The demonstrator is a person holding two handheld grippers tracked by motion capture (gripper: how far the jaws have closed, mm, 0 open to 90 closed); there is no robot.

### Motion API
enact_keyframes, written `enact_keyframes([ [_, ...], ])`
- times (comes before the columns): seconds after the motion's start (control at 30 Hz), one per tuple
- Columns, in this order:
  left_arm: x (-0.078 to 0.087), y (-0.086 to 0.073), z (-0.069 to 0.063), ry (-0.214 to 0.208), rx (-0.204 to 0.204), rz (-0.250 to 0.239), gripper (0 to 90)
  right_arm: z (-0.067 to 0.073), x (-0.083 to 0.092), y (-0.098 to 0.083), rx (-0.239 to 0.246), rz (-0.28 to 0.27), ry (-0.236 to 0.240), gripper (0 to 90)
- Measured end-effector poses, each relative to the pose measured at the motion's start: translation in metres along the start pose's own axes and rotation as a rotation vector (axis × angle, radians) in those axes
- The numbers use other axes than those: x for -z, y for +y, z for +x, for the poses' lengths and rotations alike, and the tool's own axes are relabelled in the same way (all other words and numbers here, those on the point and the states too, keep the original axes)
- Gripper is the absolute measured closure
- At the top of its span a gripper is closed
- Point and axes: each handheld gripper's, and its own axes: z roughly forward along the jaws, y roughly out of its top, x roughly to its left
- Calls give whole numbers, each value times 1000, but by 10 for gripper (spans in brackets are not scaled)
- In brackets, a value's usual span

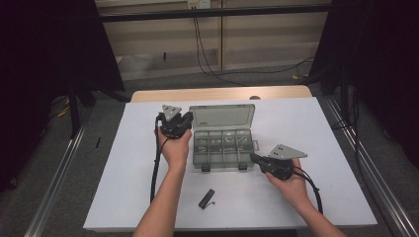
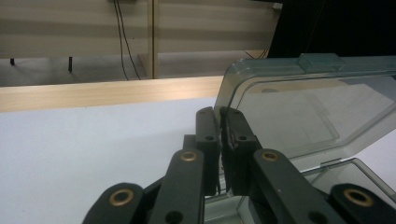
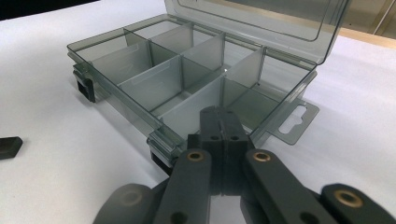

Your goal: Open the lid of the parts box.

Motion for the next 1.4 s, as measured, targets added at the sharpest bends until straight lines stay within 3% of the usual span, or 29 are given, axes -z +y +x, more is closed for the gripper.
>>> enact_keyframes([
  [1.4,-16,9,3,24,7,10,866,0,0,0,3,-2,-1,900],
])
